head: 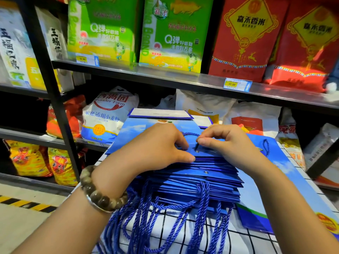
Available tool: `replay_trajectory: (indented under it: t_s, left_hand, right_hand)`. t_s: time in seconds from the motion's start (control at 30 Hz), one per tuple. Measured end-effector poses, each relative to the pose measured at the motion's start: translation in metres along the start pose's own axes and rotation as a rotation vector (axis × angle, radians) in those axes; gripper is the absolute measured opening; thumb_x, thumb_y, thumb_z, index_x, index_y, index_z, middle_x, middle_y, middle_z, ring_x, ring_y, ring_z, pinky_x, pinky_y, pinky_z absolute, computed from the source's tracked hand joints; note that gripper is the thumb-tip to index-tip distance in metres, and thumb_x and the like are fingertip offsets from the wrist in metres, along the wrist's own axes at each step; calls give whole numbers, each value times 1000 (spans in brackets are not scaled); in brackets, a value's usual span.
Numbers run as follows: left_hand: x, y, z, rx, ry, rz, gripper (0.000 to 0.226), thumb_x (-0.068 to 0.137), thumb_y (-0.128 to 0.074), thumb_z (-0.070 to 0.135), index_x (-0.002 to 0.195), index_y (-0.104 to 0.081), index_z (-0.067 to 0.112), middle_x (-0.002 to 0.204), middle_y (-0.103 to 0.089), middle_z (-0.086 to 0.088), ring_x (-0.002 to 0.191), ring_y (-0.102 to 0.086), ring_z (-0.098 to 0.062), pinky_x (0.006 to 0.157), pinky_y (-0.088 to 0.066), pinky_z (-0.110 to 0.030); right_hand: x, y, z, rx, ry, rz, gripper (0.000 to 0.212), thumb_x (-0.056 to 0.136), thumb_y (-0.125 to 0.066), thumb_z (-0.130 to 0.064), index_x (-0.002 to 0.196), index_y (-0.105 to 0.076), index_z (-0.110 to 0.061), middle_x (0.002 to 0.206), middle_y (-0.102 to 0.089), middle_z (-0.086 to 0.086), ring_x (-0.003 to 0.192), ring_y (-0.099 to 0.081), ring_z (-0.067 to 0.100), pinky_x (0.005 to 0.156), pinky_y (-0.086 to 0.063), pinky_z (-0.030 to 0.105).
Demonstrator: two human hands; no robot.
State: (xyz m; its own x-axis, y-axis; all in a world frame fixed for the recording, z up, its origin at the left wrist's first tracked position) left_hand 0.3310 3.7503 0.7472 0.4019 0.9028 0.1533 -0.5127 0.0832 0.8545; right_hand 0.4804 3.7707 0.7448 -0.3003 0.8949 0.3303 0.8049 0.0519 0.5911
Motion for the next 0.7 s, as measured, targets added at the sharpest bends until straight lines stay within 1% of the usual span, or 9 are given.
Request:
replay_trajectory:
  t_s: [0.13,0.23,0.37,0.43,0.5,0.57,0.63,0.7]
  left_hand:
    - [-4,2,3,-35,-13,45,22,77,-68,41,87,-75,23,87,-71,6,83,-59,-8,80,-46,-34]
    - [-4,3,3,-35,-22,77,20,78,-65,41,84,-76,25,79,-70,6,77,-57,-9,76,-45,-34]
    - [-5,4,1,-27,-38,105,17,80,-64,39,83,-75,26,78,-69,6,76,-55,-8,75,-44,-32]
    - [-5,4,0,-23,-33,105,18,80,-64,39,84,-75,26,81,-70,5,79,-56,-10,76,-45,-33]
    - [-5,2,0,-12,-36,92,19,80,-64,40,85,-75,26,82,-71,2,81,-57,-13,76,-45,-37]
    - [-5,2,0,-5,-42,92,20,81,-62,40,85,-75,25,81,-71,0,81,-57,-15,76,-45,-39]
    - [-5,3,0,22,-46,120,22,84,-59,40,88,-74,24,85,-71,0,83,-56,-16,77,-44,-38]
    - [-4,4,1,65,-36,150,26,87,-55,41,90,-73,23,87,-70,-1,83,-54,-16,77,-43,-36]
  right_hand:
    - [-1,-5,4,42,-75,-29,16,80,-67,-15,66,-67,-23,65,-67,-12,66,-57,0,66,-44,13]
    - [-1,-3,4,66,-108,-38,15,82,-65,-14,68,-67,-20,70,-67,-5,68,-57,4,68,-45,19]
    - [-1,-1,3,61,-112,-50,16,85,-61,-13,71,-66,-19,72,-66,-3,71,-57,9,73,-46,24]
    - [-2,-1,4,57,-115,-68,17,86,-60,-13,71,-65,-19,71,-65,-4,70,-56,8,72,-45,22]
    - [-2,-4,5,44,-132,-118,17,87,-59,-15,71,-64,-20,70,-63,-5,67,-54,5,67,-43,15]
    - [-2,-7,4,21,-129,-170,17,87,-59,-16,71,-64,-21,70,-62,-7,65,-53,2,64,-42,12]
    - [0,-9,1,-55,-86,-205,19,87,-59,-17,71,-64,-26,72,-63,-11,66,-54,-1,67,-43,12]
    - [1,-9,-4,-172,-32,-223,22,89,-57,-21,72,-62,-35,78,-64,-17,73,-56,-4,72,-42,10]
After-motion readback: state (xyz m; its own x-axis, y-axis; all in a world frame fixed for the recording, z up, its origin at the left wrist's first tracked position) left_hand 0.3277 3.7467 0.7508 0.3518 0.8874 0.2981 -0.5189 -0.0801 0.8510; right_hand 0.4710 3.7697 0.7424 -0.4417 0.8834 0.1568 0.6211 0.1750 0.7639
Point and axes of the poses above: each hand's wrist, its own x-axis towards the middle knuckle, its own y-axis out of the back of the hand, z = x × y, the point moved 5 cm from there along x, towards the middle knuckle
